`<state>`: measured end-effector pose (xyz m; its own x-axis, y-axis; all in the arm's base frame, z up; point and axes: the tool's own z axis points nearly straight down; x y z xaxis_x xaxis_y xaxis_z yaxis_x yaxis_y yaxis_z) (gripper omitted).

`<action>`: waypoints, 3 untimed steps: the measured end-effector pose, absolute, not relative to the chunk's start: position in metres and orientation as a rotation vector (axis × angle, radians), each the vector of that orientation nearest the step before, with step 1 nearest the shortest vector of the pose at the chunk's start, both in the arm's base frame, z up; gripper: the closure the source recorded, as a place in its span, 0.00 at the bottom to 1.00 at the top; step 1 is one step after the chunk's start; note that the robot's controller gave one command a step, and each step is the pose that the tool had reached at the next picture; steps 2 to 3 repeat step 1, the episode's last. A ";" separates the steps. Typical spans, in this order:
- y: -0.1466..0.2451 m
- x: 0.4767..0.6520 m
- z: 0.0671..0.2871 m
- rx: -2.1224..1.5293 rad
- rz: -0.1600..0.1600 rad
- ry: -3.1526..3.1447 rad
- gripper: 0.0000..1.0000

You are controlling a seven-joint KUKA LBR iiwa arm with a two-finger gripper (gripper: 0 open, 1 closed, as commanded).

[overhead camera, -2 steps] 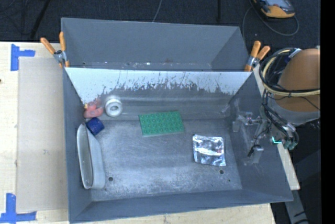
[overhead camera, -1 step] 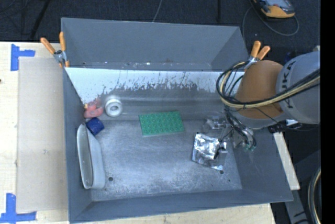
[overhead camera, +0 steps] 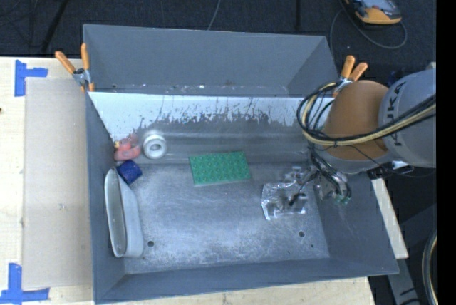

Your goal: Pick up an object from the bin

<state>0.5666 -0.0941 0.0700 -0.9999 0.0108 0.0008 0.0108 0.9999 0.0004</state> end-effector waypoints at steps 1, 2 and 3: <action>-0.107 0.575 0.210 -0.025 0.003 -3.151 1.00; -0.107 0.575 0.210 -0.025 0.003 -3.151 1.00; -0.107 0.575 0.210 -0.025 0.003 -3.151 1.00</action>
Offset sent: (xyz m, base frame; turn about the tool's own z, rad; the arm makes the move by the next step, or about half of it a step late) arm 0.0056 -0.0131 0.1355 0.0037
